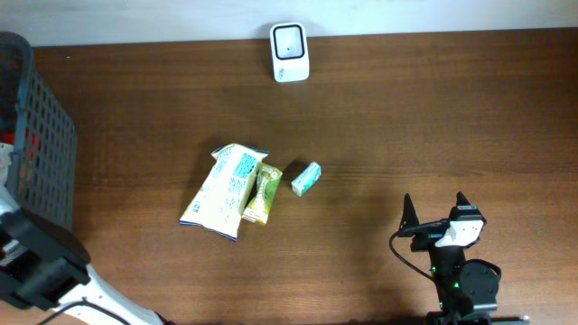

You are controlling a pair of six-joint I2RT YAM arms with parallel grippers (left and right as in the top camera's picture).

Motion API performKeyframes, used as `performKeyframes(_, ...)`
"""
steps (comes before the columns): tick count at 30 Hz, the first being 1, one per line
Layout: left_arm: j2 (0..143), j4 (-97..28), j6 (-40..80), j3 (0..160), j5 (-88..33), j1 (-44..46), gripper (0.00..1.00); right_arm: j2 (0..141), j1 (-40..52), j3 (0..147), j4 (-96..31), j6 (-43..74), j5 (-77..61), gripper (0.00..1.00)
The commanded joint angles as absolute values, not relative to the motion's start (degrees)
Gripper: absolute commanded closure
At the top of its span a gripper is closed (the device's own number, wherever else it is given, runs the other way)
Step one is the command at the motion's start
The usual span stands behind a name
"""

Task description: Scan the item barcode

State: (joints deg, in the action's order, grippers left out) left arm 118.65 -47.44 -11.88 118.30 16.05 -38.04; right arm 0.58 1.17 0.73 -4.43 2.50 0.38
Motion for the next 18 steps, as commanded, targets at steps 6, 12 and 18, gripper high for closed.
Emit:
performKeyframes(6, 127.1, -48.6, -33.1, 112.9, 4.1, -47.7, 0.11, 0.2, 1.5, 0.3, -4.7, 2.2, 0.5, 0.01)
performKeyframes(12, 130.5, -49.3, -33.0, 108.4, 2.4, -48.1, 0.70, 0.2, 1.5, 0.3, -4.7, 2.2, 0.5, 0.01)
performKeyframes(18, 123.5, -49.1, -20.0, 112.7, -2.9, -48.0, 1.00, 0.2, 1.5, 0.3, -4.7, 2.2, 0.5, 0.01)
